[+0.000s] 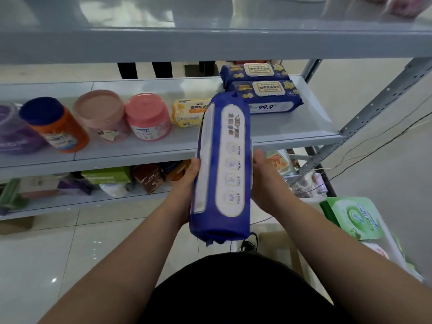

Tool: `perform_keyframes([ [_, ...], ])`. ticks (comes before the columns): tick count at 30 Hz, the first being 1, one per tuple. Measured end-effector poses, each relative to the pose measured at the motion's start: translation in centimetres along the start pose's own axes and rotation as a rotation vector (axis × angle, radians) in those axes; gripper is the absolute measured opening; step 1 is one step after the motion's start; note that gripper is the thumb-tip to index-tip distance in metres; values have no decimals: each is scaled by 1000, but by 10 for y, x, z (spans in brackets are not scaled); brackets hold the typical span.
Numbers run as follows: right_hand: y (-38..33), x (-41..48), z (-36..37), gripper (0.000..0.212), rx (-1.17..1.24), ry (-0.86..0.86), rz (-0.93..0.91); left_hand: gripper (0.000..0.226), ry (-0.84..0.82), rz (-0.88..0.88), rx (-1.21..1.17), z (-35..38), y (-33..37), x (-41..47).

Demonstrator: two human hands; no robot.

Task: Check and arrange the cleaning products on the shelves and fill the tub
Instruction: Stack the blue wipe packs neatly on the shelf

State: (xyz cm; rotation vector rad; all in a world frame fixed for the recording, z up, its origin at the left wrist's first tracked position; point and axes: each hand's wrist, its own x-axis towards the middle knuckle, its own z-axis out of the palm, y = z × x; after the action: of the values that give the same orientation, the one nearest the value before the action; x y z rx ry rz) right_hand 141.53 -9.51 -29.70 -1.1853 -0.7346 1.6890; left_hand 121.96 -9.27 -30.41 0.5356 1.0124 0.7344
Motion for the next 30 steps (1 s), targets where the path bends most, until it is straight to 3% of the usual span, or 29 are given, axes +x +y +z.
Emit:
perform_keyframes([
  [2,-4,5,1,84,35,-39,49,48,-23,-83,-58,-11,-4,2],
  [3,-6,5,5,83,86,-54,76,56,-97,-81,-76,-16,-3,5],
  [5,-9,4,13,78,234,-61,103,106,-75,-107,-65,-13,3,8],
  [6,-8,4,15,77,308,-37,104,116,-83,-119,-50,-10,9,5],
  [8,-5,8,15,77,412,49,85,78,-168,-111,5,-2,20,-4],
  [12,-3,13,13,71,423,132,38,55,-217,-106,117,-15,30,-12],
  [13,-2,13,12,71,426,122,32,59,-268,-84,112,-19,31,-11],
  [15,2,12,10,80,431,97,23,69,-316,-81,55,-21,31,-17],
  [18,-1,15,3,107,409,13,-37,27,-286,-71,-147,-29,24,-22],
  [20,-7,19,2,99,413,10,-94,37,-355,-113,-215,-28,20,-18],
  [22,-11,23,3,77,449,101,-97,58,-392,-79,-341,-34,15,-10],
  [25,-8,31,0,60,502,244,-24,81,-338,-114,-408,-41,19,-2],
  [27,-5,35,-2,56,507,314,32,85,-281,-66,-423,-39,29,-2],
  [30,4,42,-6,59,510,415,87,74,-137,-10,-285,-34,41,-1],
])
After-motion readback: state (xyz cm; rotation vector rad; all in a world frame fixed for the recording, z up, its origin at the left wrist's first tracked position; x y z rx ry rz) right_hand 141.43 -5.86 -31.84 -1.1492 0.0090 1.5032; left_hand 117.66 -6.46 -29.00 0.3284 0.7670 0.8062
